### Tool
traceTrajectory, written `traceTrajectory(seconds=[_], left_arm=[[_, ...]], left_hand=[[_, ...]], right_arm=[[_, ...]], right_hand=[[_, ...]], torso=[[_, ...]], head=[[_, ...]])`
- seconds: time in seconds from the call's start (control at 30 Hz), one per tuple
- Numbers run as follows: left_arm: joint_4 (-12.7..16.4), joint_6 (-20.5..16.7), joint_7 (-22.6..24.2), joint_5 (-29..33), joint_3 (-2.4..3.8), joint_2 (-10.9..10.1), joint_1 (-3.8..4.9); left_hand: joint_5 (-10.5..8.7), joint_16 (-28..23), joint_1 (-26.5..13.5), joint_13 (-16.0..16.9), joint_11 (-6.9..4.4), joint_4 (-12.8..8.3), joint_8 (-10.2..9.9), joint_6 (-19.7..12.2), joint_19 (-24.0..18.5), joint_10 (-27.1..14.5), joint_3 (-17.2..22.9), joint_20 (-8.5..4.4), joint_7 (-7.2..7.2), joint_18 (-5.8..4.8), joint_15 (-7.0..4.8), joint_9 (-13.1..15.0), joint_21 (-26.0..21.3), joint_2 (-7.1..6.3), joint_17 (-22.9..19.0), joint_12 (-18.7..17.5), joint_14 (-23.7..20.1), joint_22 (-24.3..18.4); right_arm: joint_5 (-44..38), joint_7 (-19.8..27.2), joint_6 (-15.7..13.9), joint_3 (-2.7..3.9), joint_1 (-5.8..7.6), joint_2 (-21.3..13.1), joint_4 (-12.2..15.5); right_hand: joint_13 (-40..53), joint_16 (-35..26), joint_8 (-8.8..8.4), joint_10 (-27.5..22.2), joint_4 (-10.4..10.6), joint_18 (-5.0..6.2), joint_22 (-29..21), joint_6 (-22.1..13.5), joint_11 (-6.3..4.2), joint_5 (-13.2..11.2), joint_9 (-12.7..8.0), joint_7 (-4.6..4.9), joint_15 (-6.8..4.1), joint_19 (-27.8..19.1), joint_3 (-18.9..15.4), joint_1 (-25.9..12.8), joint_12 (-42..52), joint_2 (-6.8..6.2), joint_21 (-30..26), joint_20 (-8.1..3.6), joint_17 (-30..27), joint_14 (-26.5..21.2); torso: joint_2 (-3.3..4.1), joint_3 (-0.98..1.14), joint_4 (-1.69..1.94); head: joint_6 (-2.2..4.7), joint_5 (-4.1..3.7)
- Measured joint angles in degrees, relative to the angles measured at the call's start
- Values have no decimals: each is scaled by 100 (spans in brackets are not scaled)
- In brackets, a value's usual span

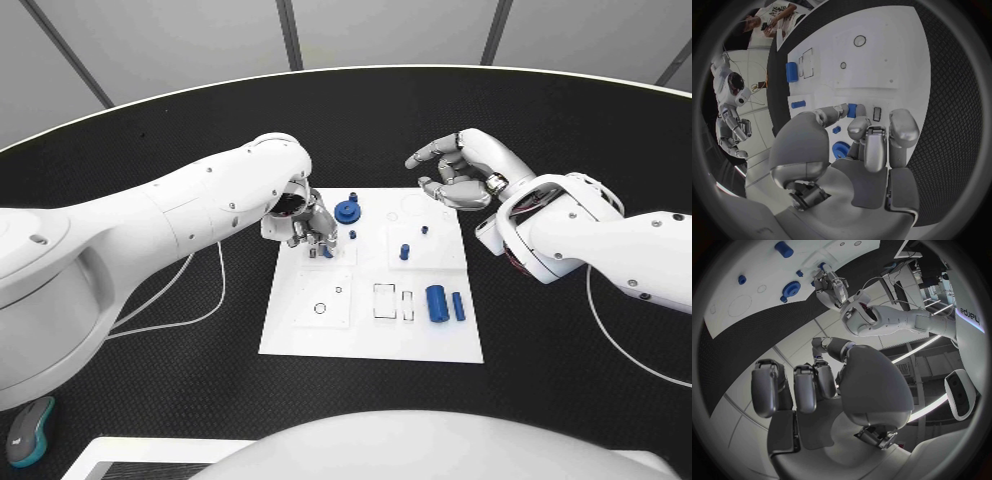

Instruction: Assemble the parts on the task board

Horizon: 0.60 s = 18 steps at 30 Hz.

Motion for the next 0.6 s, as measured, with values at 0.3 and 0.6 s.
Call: traceTrajectory(seconds=[0.3, 0.6], left_arm=[[-76, -90, 0, -1, -1, 30, -9], [-109, -168, 0, -1, -2, 47, -10]], left_hand=[[-18, 0, -23, -113, 0, 28, 0, 114, 0, -24, -41, 0, -72, 0, 0, 0, 0, 22, 0, 0, 0, -40], [-23, 0, -65, -248, 35, 163, 32, 109, -1, -122, -161, 0, -70, 0, 0, 29, -23, 65, 0, -68, 0, -89]], right_arm=[[0, -1, 9, 0, 0, -2, 3], [0, -6, 11, 0, 0, -10, 7]], right_hand=[[-1, 0, 0, 0, 0, 0, 0, 0, 0, 0, 0, 0, 0, 0, 0, 0, 0, 0, 0, 0, -1, 0], [-1, 0, 0, 0, 0, 0, 0, 0, 0, 0, 1, 0, 0, 0, 0, 0, 0, 0, -1, 0, -1, 0]], torso=[[-3, 3, 1], [-5, 4, 2]], head=[[-1, -5], [-1, -14]])
